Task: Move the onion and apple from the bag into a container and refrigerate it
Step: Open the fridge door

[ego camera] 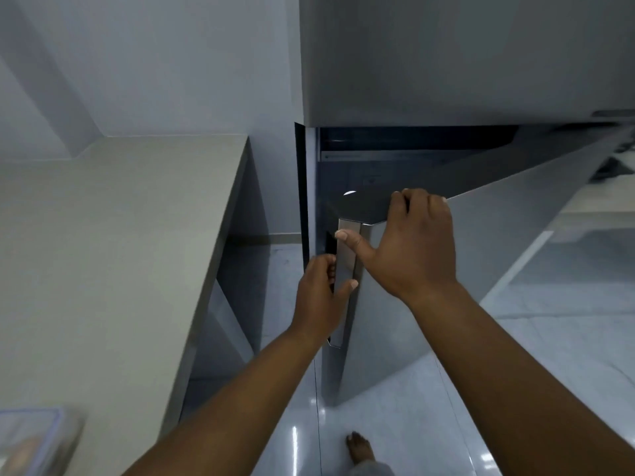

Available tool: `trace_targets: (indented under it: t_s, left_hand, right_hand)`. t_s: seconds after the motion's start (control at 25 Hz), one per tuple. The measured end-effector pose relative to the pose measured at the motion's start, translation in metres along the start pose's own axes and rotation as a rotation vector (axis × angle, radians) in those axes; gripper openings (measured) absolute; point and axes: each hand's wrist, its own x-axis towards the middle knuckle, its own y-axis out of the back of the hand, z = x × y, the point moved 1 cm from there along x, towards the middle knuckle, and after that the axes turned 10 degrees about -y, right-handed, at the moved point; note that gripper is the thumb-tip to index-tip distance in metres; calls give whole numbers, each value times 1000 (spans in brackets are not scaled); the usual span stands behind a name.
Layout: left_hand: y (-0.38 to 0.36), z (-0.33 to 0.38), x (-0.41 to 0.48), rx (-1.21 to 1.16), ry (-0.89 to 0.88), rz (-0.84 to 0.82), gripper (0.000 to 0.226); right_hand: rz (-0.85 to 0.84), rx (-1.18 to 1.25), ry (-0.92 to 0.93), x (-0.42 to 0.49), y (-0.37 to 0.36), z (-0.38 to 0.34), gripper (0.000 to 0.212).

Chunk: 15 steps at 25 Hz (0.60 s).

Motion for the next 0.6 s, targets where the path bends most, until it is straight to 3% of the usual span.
trace_targets:
  t_s: [0.2,0.32,0.48,0.6]
  left_hand:
    - [-28,43,-84,-157,-93,-186,32]
    - [-40,73,-120,-220,-296,-326,24]
    - [-53,103,-118,-221,-517,-259,14]
    - [-77,119,-103,-71,-546,-267,38]
  right_hand:
    - [2,-41,-174,-61,41,40,116]
    - [4,-27,-274,-98,65,77,114]
    - [-9,-14,-331,-144,88,132,99]
    - [-3,-14,-350,-177,105,171,82]
